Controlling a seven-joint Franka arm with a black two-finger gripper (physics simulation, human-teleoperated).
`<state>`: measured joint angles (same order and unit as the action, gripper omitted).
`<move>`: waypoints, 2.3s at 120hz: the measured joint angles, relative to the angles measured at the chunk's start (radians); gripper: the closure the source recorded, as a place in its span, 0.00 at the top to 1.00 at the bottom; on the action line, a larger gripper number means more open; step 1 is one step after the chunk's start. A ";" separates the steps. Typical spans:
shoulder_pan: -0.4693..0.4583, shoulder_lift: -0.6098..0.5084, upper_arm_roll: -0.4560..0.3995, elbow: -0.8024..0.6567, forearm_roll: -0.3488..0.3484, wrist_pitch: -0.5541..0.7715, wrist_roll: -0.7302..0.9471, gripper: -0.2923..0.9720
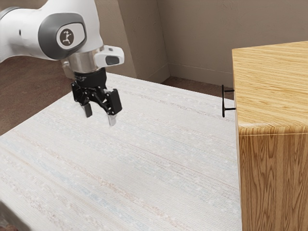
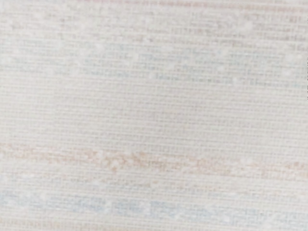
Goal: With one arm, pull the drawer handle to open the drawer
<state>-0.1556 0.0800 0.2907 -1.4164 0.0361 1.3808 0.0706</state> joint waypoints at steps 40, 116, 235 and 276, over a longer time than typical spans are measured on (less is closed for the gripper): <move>0.010 -0.038 -0.003 0.097 -0.003 0.061 0.020 0.77; -0.034 -0.008 -0.066 0.127 -0.148 0.181 -0.174 0.77; -0.024 0.121 -0.208 0.177 -0.347 0.317 -0.323 0.77; -0.019 0.161 -0.232 0.177 -0.382 0.417 -0.342 0.76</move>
<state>-0.1743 0.2409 0.0588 -1.2391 -0.3462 1.7980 -0.2717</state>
